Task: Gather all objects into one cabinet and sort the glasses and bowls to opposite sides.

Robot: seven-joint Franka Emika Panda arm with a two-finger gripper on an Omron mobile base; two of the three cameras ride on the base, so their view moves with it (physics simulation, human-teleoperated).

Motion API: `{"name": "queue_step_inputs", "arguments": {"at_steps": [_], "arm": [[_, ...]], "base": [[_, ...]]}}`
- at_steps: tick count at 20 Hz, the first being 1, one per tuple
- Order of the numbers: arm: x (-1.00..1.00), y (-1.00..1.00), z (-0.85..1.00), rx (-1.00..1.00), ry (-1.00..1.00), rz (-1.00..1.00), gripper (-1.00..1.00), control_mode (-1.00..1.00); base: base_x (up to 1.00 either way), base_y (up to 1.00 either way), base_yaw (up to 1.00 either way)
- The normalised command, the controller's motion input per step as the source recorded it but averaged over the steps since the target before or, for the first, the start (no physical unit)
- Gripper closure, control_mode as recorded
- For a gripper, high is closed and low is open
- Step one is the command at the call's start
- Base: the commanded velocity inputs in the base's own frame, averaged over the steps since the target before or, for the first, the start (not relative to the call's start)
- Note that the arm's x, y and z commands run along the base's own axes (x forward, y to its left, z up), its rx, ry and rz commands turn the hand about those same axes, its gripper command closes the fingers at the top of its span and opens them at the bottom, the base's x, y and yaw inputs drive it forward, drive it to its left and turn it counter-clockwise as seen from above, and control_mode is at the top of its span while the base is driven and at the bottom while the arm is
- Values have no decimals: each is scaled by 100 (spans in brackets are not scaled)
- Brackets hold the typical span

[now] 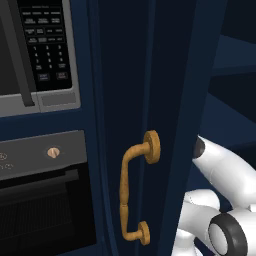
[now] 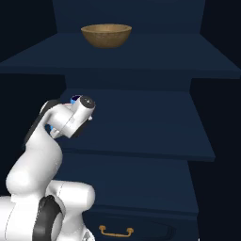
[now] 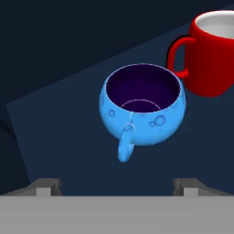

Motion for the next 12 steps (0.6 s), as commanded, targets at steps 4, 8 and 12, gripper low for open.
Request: {"name": "queue_step_inputs", "arguments": {"at_steps": [4,8,12], "arm": [[-59,-56,44,0,0,-23,-100,-100],[-61,-72,36,0,0,-32,-100,-100],[-45,-62,30,0,0,-39,-100,-100]], "base": [[0,0,0],[0,0,0],[0,0,0]]}}
